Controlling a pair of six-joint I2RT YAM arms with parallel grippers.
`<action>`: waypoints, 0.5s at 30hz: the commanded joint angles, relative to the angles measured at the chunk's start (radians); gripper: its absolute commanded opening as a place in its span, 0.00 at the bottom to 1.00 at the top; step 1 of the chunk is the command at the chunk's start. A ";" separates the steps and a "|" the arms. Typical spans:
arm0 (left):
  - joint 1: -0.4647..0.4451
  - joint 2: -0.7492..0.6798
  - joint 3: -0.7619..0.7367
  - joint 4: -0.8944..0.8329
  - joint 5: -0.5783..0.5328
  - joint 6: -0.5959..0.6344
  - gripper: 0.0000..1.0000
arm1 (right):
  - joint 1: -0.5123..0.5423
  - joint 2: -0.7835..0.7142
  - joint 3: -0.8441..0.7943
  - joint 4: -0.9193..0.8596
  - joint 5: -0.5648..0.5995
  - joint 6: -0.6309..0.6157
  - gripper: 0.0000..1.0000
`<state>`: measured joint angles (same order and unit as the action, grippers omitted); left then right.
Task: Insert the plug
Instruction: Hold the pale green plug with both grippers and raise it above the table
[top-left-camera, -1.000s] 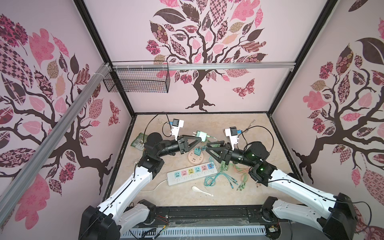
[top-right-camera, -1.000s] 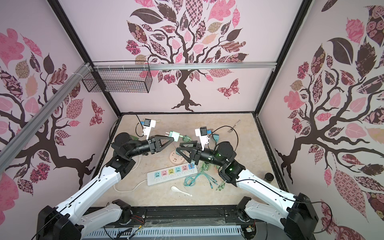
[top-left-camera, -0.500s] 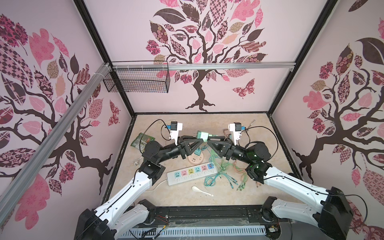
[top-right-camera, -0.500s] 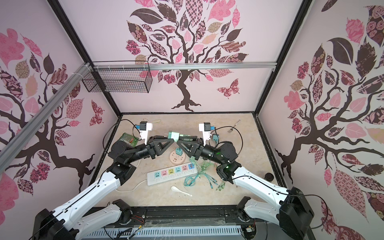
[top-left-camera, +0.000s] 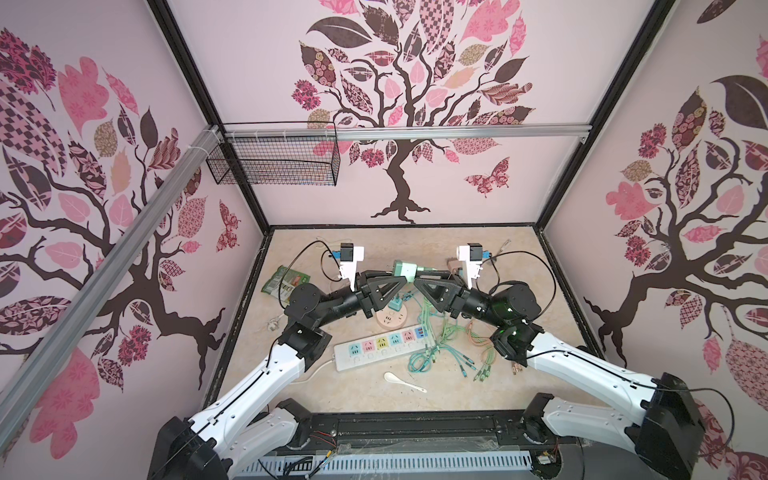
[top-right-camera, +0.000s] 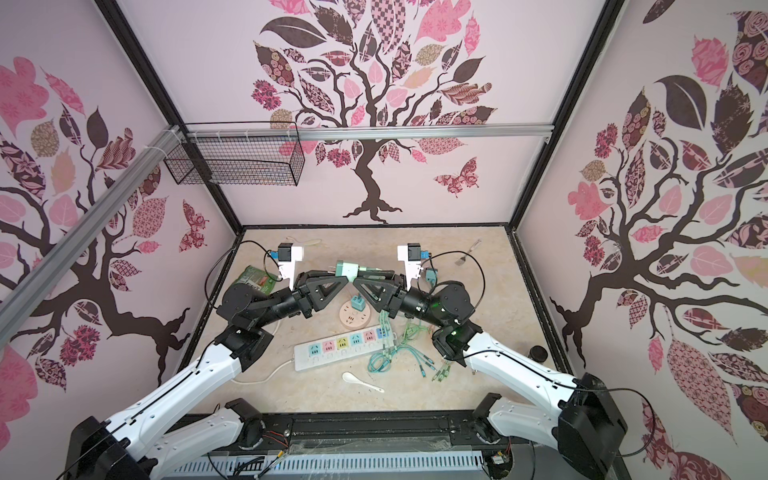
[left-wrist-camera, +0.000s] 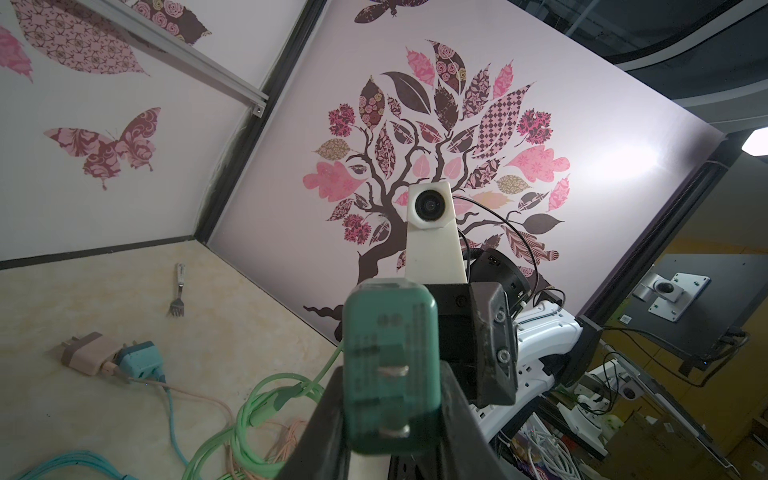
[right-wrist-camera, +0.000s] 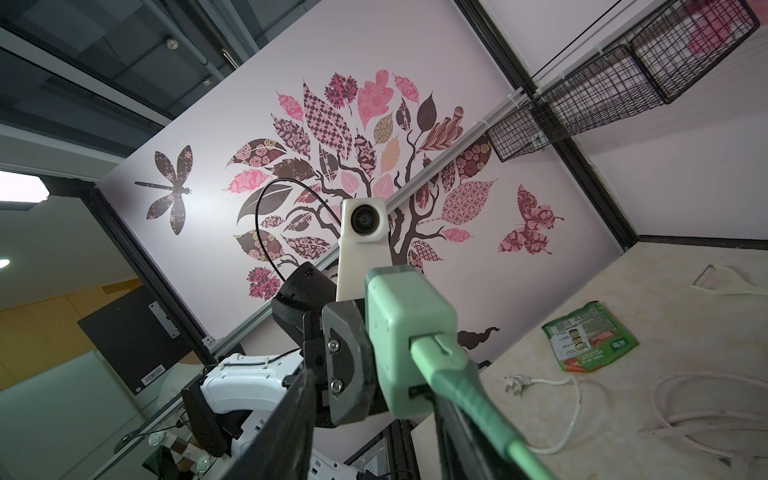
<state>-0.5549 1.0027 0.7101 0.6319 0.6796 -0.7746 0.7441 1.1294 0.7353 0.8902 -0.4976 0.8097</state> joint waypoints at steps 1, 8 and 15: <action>-0.031 -0.018 -0.017 0.027 0.056 0.026 0.00 | 0.008 0.028 0.053 -0.091 0.017 -0.037 0.49; -0.031 -0.027 -0.018 -0.020 0.008 0.061 0.00 | 0.009 0.025 0.071 -0.160 0.035 -0.068 0.50; -0.031 -0.038 -0.026 -0.024 -0.055 0.077 0.00 | 0.009 0.038 0.079 -0.172 0.041 -0.058 0.50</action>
<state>-0.5701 0.9920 0.7044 0.5884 0.6189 -0.7223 0.7460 1.1481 0.7807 0.7479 -0.4648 0.7589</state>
